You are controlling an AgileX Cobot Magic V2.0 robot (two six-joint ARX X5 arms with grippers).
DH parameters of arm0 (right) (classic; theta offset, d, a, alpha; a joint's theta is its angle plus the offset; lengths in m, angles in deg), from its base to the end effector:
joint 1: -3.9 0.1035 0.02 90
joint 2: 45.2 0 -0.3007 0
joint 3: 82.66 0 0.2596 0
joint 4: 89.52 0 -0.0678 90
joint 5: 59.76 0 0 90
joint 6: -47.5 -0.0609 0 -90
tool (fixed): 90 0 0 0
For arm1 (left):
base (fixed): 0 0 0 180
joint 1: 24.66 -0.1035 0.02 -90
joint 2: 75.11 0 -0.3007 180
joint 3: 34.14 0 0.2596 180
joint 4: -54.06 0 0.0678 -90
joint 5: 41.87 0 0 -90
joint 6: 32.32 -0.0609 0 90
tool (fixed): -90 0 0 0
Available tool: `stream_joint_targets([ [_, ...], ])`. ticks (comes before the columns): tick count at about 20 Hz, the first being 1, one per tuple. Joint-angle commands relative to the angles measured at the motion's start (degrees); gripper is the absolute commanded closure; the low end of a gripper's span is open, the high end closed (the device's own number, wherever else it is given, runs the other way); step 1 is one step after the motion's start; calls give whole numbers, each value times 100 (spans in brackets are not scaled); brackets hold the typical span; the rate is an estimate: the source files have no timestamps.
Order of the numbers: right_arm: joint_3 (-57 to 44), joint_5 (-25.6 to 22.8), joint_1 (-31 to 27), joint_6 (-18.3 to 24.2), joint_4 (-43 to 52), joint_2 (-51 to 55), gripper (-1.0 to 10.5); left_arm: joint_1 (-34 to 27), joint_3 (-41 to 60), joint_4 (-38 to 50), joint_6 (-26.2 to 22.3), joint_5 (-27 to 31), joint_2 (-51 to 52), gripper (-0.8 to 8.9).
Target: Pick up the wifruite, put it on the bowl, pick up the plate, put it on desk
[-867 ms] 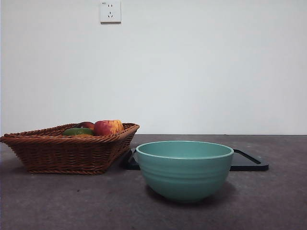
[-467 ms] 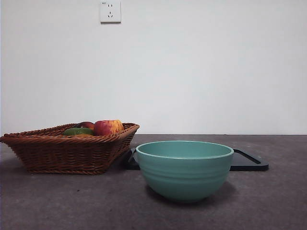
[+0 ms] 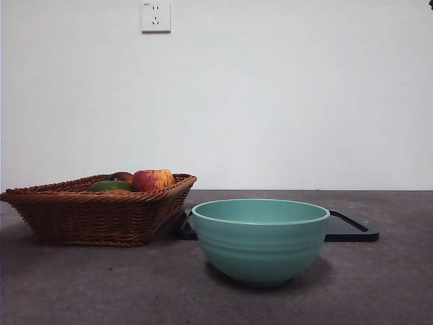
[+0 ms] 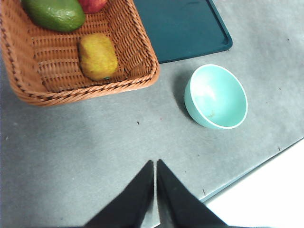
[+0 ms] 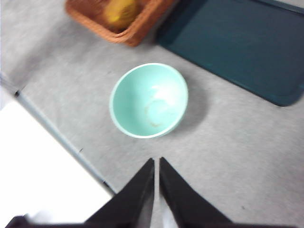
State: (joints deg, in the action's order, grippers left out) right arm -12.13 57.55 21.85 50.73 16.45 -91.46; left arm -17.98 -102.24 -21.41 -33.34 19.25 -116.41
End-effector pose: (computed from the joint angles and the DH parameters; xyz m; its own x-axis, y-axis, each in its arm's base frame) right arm 0.1127 0.0659 0.3344 0.4047 0.6134 -0.6783 -0.5958 0.7395 0.3133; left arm 0.1017 -0.0415 0.3281 0.5182 -0.5470 -0.6575 0.4319 0.8309 -0.3509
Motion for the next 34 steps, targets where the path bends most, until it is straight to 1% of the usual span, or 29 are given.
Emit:
stream_joint_targets([
  [1, 103, 24, 74, 66, 59, -46, 939, 15, -133, 44, -111, -35, -48, 800],
  [2, 103, 13, 72, 37, 59, -46, 930, 15, -133, 42, -109, -33, -48, 769],
  [3, 103, 13, 72, 24, 59, -46, 884, 15, -133, 42, -109, -33, -48, 713],
  [4, 103, 11, 72, 15, 61, -46, 784, 15, -133, 42, -109, -33, -48, 631],
  [6, 103, -15, 72, -26, 81, -46, 539, 15, -133, 42, -107, -33, -48, 429],
  [7, 103, -28, 72, -26, 98, -46, 499, 15, -133, 44, -105, -33, -48, 377],
  [11, 103, -28, 72, -26, 107, -46, 499, 15, -133, 46, -61, -33, -48, 371],
  [13, 103, -28, 72, -26, 107, -46, 499, 17, -136, 107, 87, -33, -63, 376],
  [18, 103, -28, 72, -26, 107, -46, 499, 179, -404, 535, 295, 24, -273, 380],
  [22, 103, -28, 72, -26, 107, -46, 499, 437, -935, 798, 459, 354, -813, 380],
  [27, 103, -28, 72, -26, 107, -46, 499, 929, -1567, 837, 496, 1078, -1915, 380],
  [29, 103, -28, 72, -26, 107, -46, 499, 1117, -1687, 973, 518, 1423, -2376, 380],
  [34, 103, -28, 72, -26, 107, -46, 499, 1414, -1692, 1523, 518, 1904, -3403, 380],
])
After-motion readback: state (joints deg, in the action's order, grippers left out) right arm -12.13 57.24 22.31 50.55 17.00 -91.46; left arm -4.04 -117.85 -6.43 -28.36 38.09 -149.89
